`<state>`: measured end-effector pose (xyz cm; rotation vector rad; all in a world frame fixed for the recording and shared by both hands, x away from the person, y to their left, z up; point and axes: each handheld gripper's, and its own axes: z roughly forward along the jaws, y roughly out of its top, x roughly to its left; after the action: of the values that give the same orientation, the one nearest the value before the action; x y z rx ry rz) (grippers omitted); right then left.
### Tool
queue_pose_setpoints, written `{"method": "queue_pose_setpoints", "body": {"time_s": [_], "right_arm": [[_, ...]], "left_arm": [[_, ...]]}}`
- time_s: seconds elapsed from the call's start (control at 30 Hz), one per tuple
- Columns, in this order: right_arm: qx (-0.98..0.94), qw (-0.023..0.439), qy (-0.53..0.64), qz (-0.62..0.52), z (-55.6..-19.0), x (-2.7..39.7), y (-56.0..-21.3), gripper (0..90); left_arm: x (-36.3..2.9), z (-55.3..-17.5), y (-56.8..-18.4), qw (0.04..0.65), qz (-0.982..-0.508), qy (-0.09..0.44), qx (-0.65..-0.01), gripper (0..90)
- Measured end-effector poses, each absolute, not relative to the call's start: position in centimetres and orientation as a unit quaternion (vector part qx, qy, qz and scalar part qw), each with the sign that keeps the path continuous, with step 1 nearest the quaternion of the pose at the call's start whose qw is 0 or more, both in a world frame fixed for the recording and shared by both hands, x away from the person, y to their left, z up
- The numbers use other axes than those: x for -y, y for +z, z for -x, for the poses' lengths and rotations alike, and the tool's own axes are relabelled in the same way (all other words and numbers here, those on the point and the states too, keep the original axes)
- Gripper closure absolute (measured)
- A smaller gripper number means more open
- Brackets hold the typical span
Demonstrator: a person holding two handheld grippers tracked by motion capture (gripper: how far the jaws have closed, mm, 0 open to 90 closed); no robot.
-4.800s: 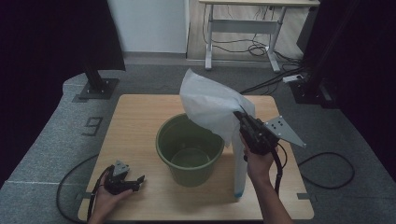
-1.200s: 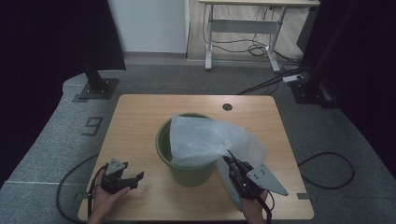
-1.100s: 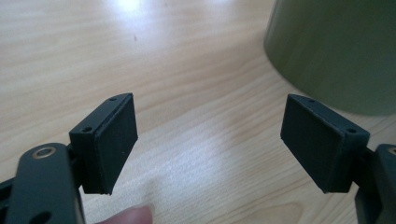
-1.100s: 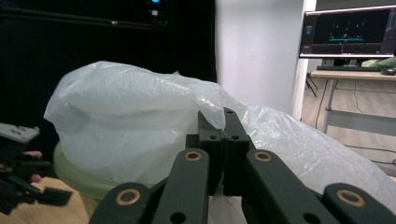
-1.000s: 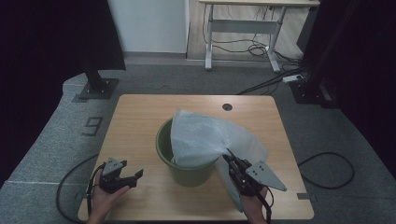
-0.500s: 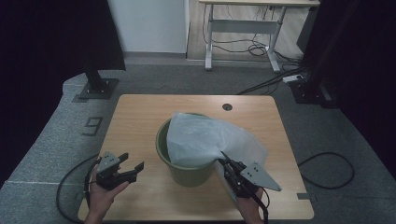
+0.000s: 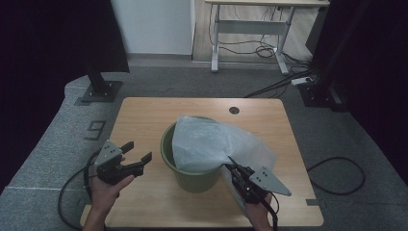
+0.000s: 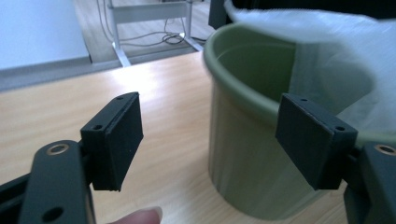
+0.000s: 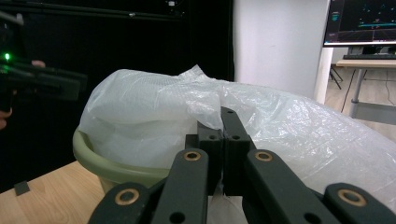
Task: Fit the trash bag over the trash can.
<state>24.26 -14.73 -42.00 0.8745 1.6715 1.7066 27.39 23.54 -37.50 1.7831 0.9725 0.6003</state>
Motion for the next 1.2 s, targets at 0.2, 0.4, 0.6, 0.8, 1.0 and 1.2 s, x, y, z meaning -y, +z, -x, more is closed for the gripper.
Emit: {"method": "queue_pose_setpoints", "body": {"time_s": [0.2,0.4,0.6,0.8,1.0,1.2], "right_arm": [[-0.628,0.295,0.643,-0.324,-24.2,14.9,-41.8,87.3],[-0.628,0.295,0.644,-0.323,-24.1,14.9,-41.8,87.3],[-0.633,0.293,0.642,-0.318,-24.3,14.6,-41.9,87.3],[-0.634,0.289,0.643,-0.317,-24.6,14.4,-41.9,86.9],[-0.635,0.288,0.644,-0.316,-24.4,14.3,-42.0,87.0],[-0.633,0.286,0.646,-0.316,-24.4,14.4,-41.9,85.6]], "left_arm": [[-22.0,-27.9,-35.1,0.505,-0.751,0.227,-0.359,23.4],[-20.0,-29.4,-34.1,0.509,-0.781,0.193,-0.307,22.4],[-18.0,-31.2,-33.4,0.507,-0.802,0.163,-0.272,24.2],[-15.5,-32.6,-32.8,0.487,-0.828,0.142,-0.237,28.4],[-13.5,-33.5,-33.4,0.449,-0.847,0.140,-0.248,29.1],[-12.9,-33.7,-34.5,0.421,-0.859,0.138,-0.255,31.2]]}}
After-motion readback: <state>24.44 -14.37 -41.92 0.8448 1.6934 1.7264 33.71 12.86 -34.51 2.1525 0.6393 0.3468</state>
